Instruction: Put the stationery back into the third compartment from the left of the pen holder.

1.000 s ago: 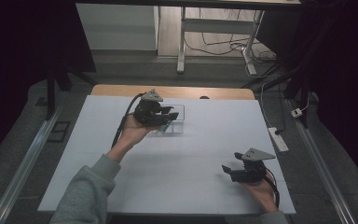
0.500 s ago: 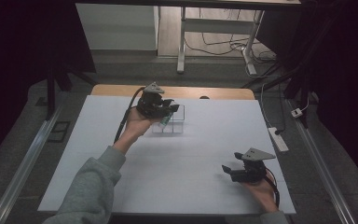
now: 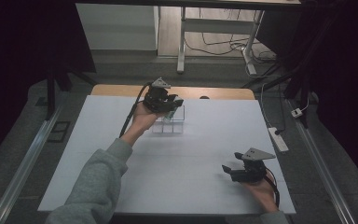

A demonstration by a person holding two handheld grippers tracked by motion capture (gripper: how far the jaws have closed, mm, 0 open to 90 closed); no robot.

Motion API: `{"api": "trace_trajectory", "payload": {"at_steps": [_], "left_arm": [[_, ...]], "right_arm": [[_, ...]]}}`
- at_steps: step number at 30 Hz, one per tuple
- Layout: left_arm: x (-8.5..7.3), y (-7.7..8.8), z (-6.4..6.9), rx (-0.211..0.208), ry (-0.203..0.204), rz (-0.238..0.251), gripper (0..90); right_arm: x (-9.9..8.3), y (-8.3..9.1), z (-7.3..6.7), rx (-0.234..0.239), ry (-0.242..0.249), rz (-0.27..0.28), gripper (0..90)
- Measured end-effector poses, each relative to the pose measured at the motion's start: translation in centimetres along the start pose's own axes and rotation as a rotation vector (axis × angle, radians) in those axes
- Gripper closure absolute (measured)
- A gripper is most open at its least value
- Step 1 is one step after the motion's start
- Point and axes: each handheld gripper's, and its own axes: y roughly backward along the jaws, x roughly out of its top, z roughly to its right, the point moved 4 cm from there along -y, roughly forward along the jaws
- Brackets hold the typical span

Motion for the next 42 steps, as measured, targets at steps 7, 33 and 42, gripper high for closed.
{"api": "trace_trajectory", "payload": {"at_steps": [7, 33, 42], "left_arm": [[0.5, -0.6, -0.5, 0.011, 0.007, -0.002, 64.1], [1.8, -4.4, -2.1, 0.036, 0.049, 0.013, 64.1], [1.6, -5.5, -2.1, 0.031, 0.055, 0.007, 64.1]], "right_arm": [[0.0, 0.0, 0.0, 0.000, 0.000, 0.001, 22.5], [-0.1, -0.1, 0.1, 0.002, 0.000, -0.009, 22.4], [-0.1, 0.0, 0.2, 0.000, -0.001, -0.008, 22.4]]}}
